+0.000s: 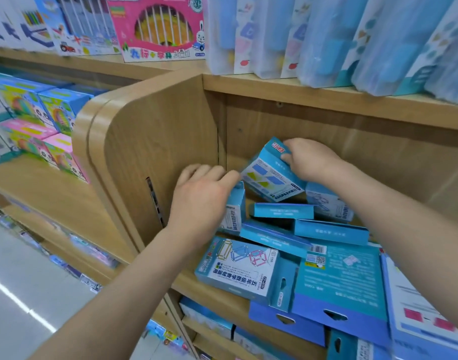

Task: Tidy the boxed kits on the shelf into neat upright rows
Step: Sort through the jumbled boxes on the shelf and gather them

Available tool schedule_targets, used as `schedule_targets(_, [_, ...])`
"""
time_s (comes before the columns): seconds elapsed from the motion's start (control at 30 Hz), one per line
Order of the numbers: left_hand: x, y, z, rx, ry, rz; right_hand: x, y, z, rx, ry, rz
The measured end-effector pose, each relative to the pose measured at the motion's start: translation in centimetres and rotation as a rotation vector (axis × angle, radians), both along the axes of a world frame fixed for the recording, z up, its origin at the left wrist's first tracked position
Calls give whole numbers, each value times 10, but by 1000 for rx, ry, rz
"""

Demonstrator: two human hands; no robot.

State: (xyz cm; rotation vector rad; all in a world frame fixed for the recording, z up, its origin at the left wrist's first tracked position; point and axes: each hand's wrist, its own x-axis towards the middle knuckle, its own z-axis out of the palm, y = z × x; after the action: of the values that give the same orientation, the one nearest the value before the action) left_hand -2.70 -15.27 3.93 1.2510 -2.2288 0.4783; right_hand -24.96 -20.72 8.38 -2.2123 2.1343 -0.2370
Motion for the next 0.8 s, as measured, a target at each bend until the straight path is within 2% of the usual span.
schedule_targets(0.13, [-16, -16, 19, 5, -113, -45, -7, 6, -3, -77, -43, 33])
schedule_targets(0.23, [-24, -36, 13, 231, -148, -37, -2, 11, 1, -233, -76, 31])
schedule_targets(0.27, [-23, -40, 7, 316, -93, -51, 1, 11, 4, -271, -96, 21])
schedule_targets(0.33, [-22, -43, -5, 400, 141, -107, 5, 11, 11, -319, -159, -3])
schedule_targets(0.4, [-20, -39, -7, 372, 374, -141, 10, 7, 15, -337, -226, -33])
schedule_targets(0.47, [-17, -34, -4, 294, 466, -137, 17, 2, 14, -317, -259, -41])
schedule_targets(0.53, [-14, -32, -6, 261, 398, -150, 23, -4, 9, -293, -243, -30])
schedule_targets(0.63, [-12, -29, -10, 290, 117, -171, 26, -10, -7, -230, -132, 15])
schedule_targets(0.7, [-10, -29, -9, 375, -52, -141, 27, -14, -19, -180, -49, 63])
schedule_targets(0.8, [-8, -38, -5, 416, -241, -70, 27, -14, -25, -110, -73, 161])
